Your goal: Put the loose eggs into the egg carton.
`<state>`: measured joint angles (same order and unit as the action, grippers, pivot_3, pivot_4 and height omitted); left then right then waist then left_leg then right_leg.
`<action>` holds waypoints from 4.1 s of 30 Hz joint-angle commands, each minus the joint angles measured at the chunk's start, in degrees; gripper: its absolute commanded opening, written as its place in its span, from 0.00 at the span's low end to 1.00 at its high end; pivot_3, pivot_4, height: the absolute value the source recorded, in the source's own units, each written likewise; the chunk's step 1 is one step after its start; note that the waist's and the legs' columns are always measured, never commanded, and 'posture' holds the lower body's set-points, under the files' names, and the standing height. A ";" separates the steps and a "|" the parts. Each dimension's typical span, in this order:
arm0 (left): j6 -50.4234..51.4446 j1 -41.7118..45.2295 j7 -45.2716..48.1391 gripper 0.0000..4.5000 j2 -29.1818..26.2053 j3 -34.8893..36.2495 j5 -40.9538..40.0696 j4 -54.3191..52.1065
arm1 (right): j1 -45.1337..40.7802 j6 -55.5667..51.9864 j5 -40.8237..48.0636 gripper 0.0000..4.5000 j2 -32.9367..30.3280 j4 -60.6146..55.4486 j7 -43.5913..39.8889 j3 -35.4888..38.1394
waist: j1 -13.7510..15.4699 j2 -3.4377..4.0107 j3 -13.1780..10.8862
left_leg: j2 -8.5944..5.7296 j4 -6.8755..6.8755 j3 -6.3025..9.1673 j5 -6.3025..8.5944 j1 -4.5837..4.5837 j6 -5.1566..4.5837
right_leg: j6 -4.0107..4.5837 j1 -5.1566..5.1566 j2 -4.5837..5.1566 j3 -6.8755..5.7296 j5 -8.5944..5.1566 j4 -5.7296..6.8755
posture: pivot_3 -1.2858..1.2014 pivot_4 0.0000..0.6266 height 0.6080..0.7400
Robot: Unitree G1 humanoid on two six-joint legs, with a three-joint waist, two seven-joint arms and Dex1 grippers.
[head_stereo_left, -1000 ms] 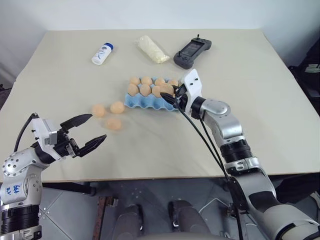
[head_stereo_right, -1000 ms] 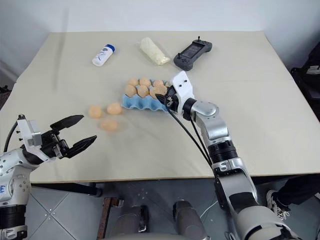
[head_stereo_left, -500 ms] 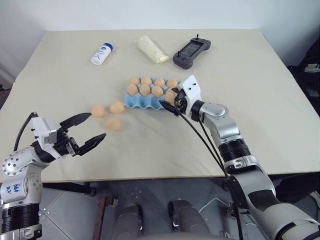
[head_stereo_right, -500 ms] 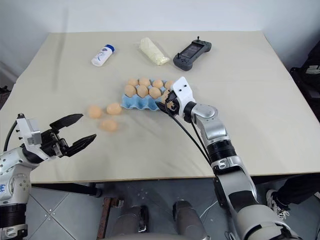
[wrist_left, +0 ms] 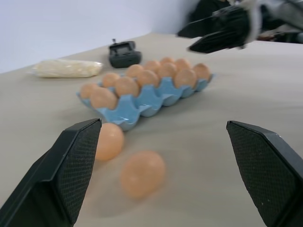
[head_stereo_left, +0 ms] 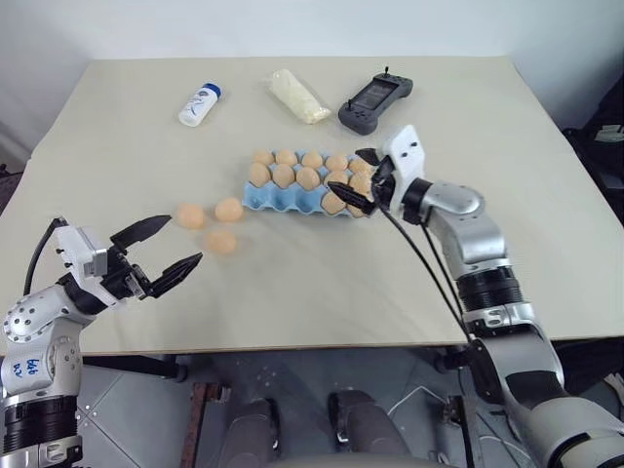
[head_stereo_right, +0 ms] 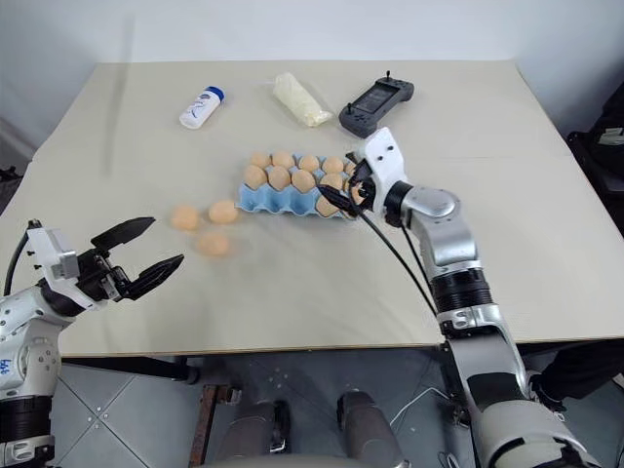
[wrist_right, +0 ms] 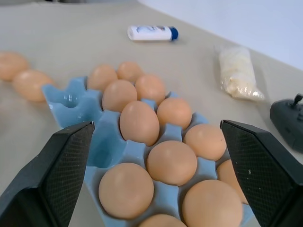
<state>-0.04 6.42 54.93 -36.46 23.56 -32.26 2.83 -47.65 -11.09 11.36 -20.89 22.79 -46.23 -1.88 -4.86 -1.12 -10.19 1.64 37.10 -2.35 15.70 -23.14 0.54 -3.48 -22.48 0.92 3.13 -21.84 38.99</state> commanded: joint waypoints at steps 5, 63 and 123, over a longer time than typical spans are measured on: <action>-0.50 -3.43 -18.28 1.00 3.27 6.83 5.49 -6.31 | 2.90 2.48 8.72 0.99 -3.98 -1.44 -15.39 3.65 | 0.01 0.01 -0.01 | 0.01 0.00 0.00 0.00 0.01 0.00 | 0.00 0.00 -0.01 0.00 0.00 0.02 | 0.52 0.24 1.00; 13.43 12.38 -51.14 1.00 24.34 -18.09 28.23 1.60 | 6.98 -0.43 15.49 0.99 -12.07 -2.50 -39.18 2.94 | 3.33 -0.03 -0.07 | 0.01 0.31 0.01 -0.04 0.04 -0.05 | -0.16 0.17 -0.13 0.06 0.26 -0.10 | 0.52 0.24 1.00; -10.35 45.01 -46.77 0.40 39.25 -24.01 30.46 43.42 | 8.64 5.66 16.87 1.00 -9.37 -1.51 -28.32 10.65 | 3.43 -0.13 -0.14 | 0.01 0.49 -0.04 -0.10 0.04 -0.16 | -0.43 0.42 -0.22 0.09 0.57 -0.46 | 0.52 0.24 1.00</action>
<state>-8.84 49.71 7.78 2.52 -0.48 -1.88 46.38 -37.84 -7.33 27.28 -30.46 20.79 -75.35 6.78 -1.43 -1.25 -10.33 1.65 37.59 -2.39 15.59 -23.10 0.39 -3.91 -22.06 0.71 3.21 -21.27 38.53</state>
